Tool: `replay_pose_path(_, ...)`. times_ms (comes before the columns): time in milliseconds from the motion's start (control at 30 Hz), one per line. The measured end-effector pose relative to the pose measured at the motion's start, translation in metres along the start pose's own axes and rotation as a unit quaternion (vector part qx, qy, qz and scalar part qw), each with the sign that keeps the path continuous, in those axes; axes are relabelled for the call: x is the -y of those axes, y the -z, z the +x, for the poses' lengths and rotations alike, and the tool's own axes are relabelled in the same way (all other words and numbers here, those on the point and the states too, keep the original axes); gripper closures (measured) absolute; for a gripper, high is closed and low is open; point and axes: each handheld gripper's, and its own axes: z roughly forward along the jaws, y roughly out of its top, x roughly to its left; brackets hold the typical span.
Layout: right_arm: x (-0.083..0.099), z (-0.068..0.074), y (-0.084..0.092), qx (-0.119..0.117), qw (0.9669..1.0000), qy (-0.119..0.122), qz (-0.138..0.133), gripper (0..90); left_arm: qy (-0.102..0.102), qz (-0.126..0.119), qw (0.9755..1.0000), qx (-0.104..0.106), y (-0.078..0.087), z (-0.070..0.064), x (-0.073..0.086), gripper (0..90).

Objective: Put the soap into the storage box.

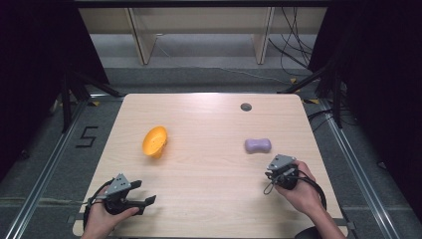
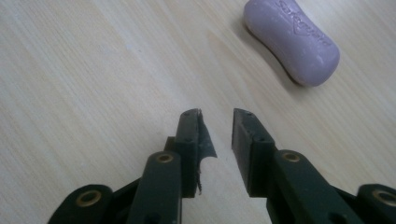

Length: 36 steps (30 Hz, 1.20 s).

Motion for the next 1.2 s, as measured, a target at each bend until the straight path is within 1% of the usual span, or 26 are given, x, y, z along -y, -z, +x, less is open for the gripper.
replay_pose_path(67,0.001,-0.002,-0.001,-0.006,1.0000,-0.007,-0.002,69.5,-0.004,0.006,1.0000,-0.001,0.000,0.000,0.000,18.3)
replay_pose_path(133,0.001,-0.003,0.000,-0.003,1.0000,-0.003,0.000,68.3,0.002,0.001,1.0000,0.002,-0.001,0.000,0.000,18.3)
replay_pose_path(267,0.001,-0.007,-0.005,-0.015,0.9999,0.002,0.004,62.6,0.004,0.003,1.0000,-0.002,0.000,0.001,0.000,18.4)
replay_pose_path(333,0.000,-0.010,-0.007,-0.016,0.9998,0.012,0.007,58.8,0.005,0.002,1.0000,0.001,0.001,0.001,0.000,18.5)
replay_pose_path(433,-0.007,-0.023,-0.013,-0.012,0.9985,0.052,0.006,52.6,0.002,0.005,1.0000,0.001,0.000,0.000,0.000,18.6)
replay_pose_path(467,-0.009,-0.028,-0.015,-0.017,0.9988,0.043,0.017,50.3,0.001,0.004,1.0000,0.001,0.000,0.000,0.000,18.6)
replay_pose_path(500,-0.012,-0.031,-0.017,-0.015,0.9984,0.051,0.018,48.9,0.010,0.004,0.9999,0.002,-0.001,-0.001,0.001,18.6)
replay_pose_path(533,-0.012,-0.031,-0.017,-0.015,0.9984,0.051,0.018,48.9,0.010,0.004,0.9999,0.002,-0.001,-0.001,0.001,18.7)
replay_pose_path(567,-0.020,-0.042,-0.021,-0.020,0.9972,0.063,0.037,44.4,0.011,0.003,0.9999,-0.002,0.000,-0.002,0.001,18.7)
replay_pose_path(600,-0.023,-0.047,-0.023,-0.022,0.9964,0.071,0.040,44.0,0.011,0.003,0.9999,-0.002,0.000,-0.002,0.001,18.7)
replay_pose_path(633,-0.030,-0.054,-0.025,-0.026,0.9954,0.081,0.045,42.1,-0.003,0.007,1.0000,-0.002,0.000,0.000,0.001,18.7)
replay_pose_path(667,-0.030,-0.054,-0.025,-0.026,0.9954,0.081,0.045,42.1,-0.001,0.007,1.0000,-0.001,0.001,0.001,0.001,18.7)
replay_pose_path(700,-0.035,-0.060,-0.027,-0.032,0.9946,0.086,0.049,40.5,0.000,0.004,1.0000,0.003,0.000,0.001,0.001,18.7)
replay_pose_path(733,-0.046,-0.071,-0.031,-0.039,0.9922,0.103,0.058,38.6,0.002,0.004,1.0000,0.002,0.000,0.001,0.001,18.7)
replay_pose_path(767,-0.046,-0.071,-0.031,-0.039,0.9922,0.103,0.058,38.6,0.001,0.004,1.0000,0.002,0.000,0.001,0.001,18.7)
replay_pose_path(800,-0.057,-0.081,-0.036,-0.049,0.9888,0.125,0.065,37.0,0.000,0.007,1.0000,0.000,0.000,0.000,0.001,18.7)
replay_pose_path(867,-0.067,-0.088,-0.040,-0.061,0.9852,0.143,0.073,35.1,0.007,0.002,1.0000,0.002,0.000,-0.001,0.001,18.7)
replay_pose_path(900,-0.067,-0.088,-0.040,-0.061,0.9852,0.143,0.073,35.1,0.000,0.003,1.0000,0.003,0.000,-0.001,0.001,18.7)
replay_pose_path(933,-0.078,-0.095,-0.046,-0.072,0.9801,0.166,0.082,35.1,-0.001,0.006,1.0000,0.003,0.000,-0.001,0.001,18.7)
replay_pose_path(1000,-0.086,-0.099,-0.051,-0.084,0.9758,0.179,0.094,34.9,-0.001,0.003,1.0000,0.001,0.000,0.000,0.001,18.7)
replay_pose_path(1033,-0.089,-0.101,-0.054,-0.088,0.9731,0.187,0.101,34.9,0.012,0.003,0.9999,0.000,0.000,-0.002,0.002,18.7)
replay_pose_path(1067,-0.093,-0.103,-0.057,-0.093,0.9704,0.194,0.111,35.0,0.012,0.003,0.9999,0.000,0.000,-0.002,0.002,18.7)
replay_pose_path(1100,-0.096,-0.106,-0.061,-0.093,0.9643,0.217,0.120,35.0,0.003,0.005,1.0000,0.001,0.001,-0.001,0.001,18.7)
replay_pose_path(1133,-0.099,-0.106,-0.064,-0.100,0.9617,0.221,0.128,35.1,0.008,0.006,0.9999,0.004,0.001,-0.001,0.002,18.7)
replay_pose_path(1167,-0.099,-0.106,-0.064,-0.100,0.9617,0.221,0.128,35.1,0.008,0.006,0.9999,0.003,0.001,-0.001,0.002,18.7)
replay_pose_path(1200,-0.103,-0.105,-0.070,-0.109,0.9584,0.223,0.141,36.7,0.008,0.004,1.0000,0.000,0.001,-0.001,0.002,18.7)
